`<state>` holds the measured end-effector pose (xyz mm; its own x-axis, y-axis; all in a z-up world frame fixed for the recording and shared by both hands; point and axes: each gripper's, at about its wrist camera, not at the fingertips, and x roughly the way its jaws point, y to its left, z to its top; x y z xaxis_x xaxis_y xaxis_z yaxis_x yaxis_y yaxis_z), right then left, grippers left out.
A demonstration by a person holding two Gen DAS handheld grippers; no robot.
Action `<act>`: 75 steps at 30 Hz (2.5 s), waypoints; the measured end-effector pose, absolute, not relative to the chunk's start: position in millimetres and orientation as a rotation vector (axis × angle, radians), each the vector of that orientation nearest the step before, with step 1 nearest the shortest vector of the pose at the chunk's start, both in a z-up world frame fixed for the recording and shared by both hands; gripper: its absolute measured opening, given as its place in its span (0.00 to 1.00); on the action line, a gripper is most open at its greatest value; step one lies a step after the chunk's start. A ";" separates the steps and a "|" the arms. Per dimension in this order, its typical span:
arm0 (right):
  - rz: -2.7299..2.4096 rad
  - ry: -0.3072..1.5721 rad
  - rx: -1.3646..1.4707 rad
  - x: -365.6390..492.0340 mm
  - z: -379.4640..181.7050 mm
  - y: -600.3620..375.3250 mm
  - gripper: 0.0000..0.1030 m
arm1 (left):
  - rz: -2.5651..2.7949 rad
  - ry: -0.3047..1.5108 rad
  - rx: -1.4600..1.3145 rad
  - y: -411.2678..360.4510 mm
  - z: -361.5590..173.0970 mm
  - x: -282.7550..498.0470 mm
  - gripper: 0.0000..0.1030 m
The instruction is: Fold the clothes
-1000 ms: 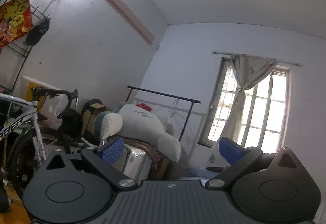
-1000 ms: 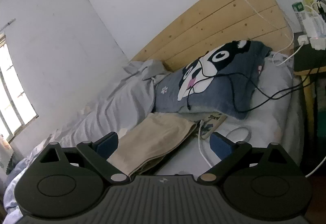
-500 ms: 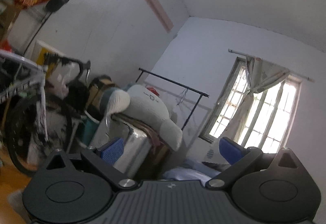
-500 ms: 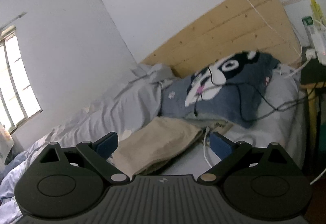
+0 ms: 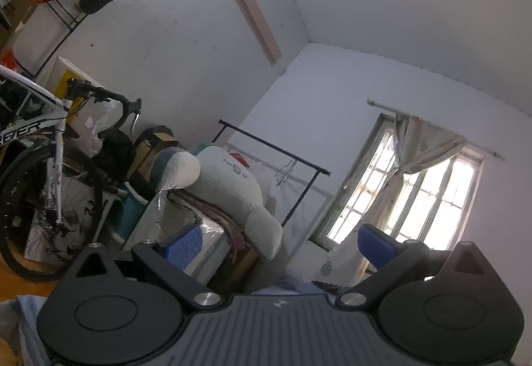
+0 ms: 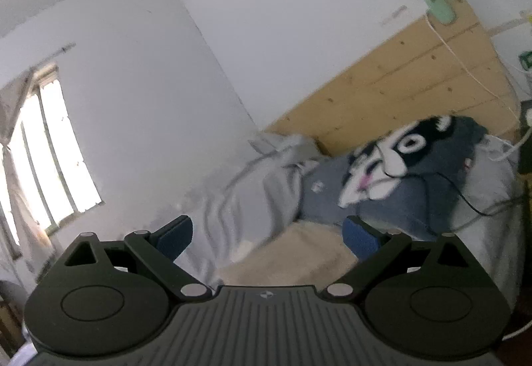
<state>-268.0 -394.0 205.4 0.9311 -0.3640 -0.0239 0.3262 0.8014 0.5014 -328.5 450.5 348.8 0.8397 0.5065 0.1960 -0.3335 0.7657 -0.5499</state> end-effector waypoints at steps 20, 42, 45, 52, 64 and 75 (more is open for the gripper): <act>-0.157 -0.450 0.225 -289.5 335.7 -321.7 0.98 | 0.153 -0.496 -0.634 431.6 367.4 -329.2 1.00; 0.204 0.197 0.090 -262.3 142.2 -201.5 0.98 | 0.333 0.262 -0.992 448.2 103.4 -266.8 1.00; 0.208 0.244 0.096 -258.3 136.8 -201.4 0.98 | 0.365 0.302 -1.023 465.0 79.7 -260.5 1.00; 0.224 0.296 0.081 -252.5 125.2 -202.1 0.98 | 0.418 0.421 -1.001 490.1 52.4 -252.0 1.00; 0.192 0.358 0.041 -246.3 109.2 -200.1 0.98 | 0.286 0.485 -1.029 516.9 16.3 -212.3 0.96; 0.136 0.424 0.073 -247.0 95.4 -210.6 0.98 | 0.173 0.459 -1.044 531.3 3.4 -189.0 0.94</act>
<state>-247.0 -210.6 95.4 0.9024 0.1465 -0.4053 -0.1161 0.9883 0.0988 -189.0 531.3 3.4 0.8926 -0.0771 -0.4442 -0.3510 0.4995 -0.7920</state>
